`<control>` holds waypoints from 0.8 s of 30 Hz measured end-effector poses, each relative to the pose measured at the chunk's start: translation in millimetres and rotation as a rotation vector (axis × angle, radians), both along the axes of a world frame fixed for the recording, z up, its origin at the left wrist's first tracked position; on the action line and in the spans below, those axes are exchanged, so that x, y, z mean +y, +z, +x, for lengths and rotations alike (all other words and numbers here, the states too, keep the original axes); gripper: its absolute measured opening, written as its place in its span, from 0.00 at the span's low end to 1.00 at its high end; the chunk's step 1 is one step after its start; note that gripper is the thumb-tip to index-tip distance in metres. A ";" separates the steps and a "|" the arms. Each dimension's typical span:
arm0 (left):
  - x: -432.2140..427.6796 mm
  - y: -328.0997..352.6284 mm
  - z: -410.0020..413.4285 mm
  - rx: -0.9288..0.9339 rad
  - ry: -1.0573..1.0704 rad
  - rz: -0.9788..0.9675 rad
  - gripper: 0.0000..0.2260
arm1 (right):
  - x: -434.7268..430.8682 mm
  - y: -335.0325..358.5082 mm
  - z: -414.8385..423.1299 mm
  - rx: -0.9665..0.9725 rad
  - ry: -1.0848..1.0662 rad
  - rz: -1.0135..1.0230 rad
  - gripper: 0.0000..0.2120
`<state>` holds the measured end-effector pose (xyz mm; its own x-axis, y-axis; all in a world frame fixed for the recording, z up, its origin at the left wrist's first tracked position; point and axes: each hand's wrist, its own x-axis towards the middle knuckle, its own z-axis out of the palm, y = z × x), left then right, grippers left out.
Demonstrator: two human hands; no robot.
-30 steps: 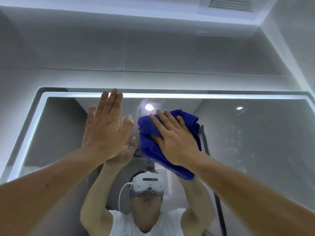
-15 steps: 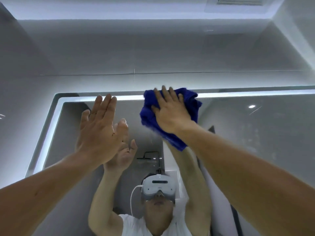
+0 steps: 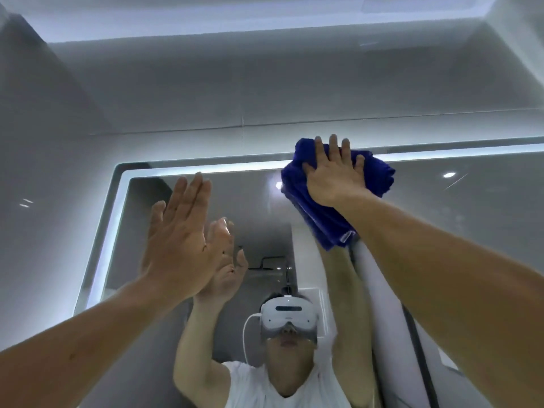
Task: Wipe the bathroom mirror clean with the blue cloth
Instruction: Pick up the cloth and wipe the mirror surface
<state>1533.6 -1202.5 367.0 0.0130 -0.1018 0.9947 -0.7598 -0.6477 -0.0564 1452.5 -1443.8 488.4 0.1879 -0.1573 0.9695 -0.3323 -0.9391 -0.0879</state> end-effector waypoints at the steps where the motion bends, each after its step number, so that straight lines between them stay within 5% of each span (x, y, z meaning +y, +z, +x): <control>1: 1.6 1.2 1.0 -0.008 0.006 -0.006 0.33 | 13.7 6.5 8.4 0.020 0.025 -0.027 0.29; 8: -11.4 0.9 5.2 -0.016 -0.016 -0.017 0.31 | 48.5 -79.4 42.2 0.097 0.093 -0.388 0.28; 14: -24.1 -25.9 3.4 -0.001 -0.036 0.011 0.32 | 9.4 -202.5 13.7 0.199 0.067 -0.478 0.27; 17: -25.2 -42.9 3.5 0.011 -0.029 0.044 0.32 | -17.3 -207.1 -8.0 0.213 0.016 -0.509 0.26; 24: -23.8 -82.2 3.8 0.006 -0.094 0.063 0.31 | -9.9 -109.0 -4.7 -0.099 -0.042 0.111 0.27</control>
<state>1537.4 -1226.3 284.8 0.0065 -0.1654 0.9862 -0.8175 -0.5688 -0.0900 1447.8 -1453.7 379.4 0.0835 -0.2705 0.9591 -0.3554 -0.9073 -0.2249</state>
